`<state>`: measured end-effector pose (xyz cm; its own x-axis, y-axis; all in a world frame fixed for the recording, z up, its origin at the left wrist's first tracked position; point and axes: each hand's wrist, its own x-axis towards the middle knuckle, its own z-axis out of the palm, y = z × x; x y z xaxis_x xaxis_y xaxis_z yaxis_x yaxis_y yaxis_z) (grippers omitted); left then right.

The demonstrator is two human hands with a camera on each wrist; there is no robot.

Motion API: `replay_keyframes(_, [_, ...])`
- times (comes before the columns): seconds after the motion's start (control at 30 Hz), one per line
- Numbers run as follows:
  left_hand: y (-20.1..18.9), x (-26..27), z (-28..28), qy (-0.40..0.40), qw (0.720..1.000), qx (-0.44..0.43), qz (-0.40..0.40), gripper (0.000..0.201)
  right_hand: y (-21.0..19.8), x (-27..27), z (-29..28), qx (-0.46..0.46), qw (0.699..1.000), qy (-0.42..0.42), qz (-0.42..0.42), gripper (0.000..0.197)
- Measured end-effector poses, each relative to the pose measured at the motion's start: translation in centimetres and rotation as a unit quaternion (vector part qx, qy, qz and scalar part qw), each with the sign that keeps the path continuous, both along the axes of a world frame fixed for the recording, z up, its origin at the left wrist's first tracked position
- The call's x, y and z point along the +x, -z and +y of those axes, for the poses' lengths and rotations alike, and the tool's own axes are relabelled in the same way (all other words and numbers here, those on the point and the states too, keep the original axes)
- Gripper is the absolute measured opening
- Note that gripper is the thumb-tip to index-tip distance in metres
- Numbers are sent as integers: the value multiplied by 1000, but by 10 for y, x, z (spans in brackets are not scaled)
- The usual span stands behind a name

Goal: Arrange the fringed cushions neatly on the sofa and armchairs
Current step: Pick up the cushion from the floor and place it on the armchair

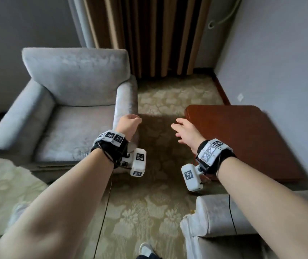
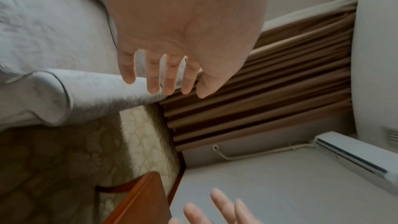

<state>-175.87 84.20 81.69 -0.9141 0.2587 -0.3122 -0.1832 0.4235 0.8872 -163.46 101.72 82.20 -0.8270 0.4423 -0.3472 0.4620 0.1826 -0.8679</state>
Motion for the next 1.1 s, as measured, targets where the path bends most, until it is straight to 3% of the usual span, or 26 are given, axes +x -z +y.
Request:
replay_keyframes(0.1, [5, -33, -45, -38, 999, -2, -2, 20, 4, -51, -35, 4, 999, -40, -3, 52])
replay_keyframes(0.33, [19, -94, -158, -166, 986, -30, -9, 33, 23, -172, -126, 12, 984, -176, -15, 50])
replay_keyframes(0.7, [57, -175, -282, -334, 940, -58, -39, 19, 73, -334, -249, -9, 931, -361, -62, 52])
replay_keyframes(0.87, [76, -179, -340, -402, 910, -60, -77, 24, 94, -371, -313, 6, 901, -426, -80, 52])
replay_keyframes(1.1, [130, -148, -471, -491, 857, -55, -146, 22, 139, -386, -457, 4, 859, -497, -122, 56])
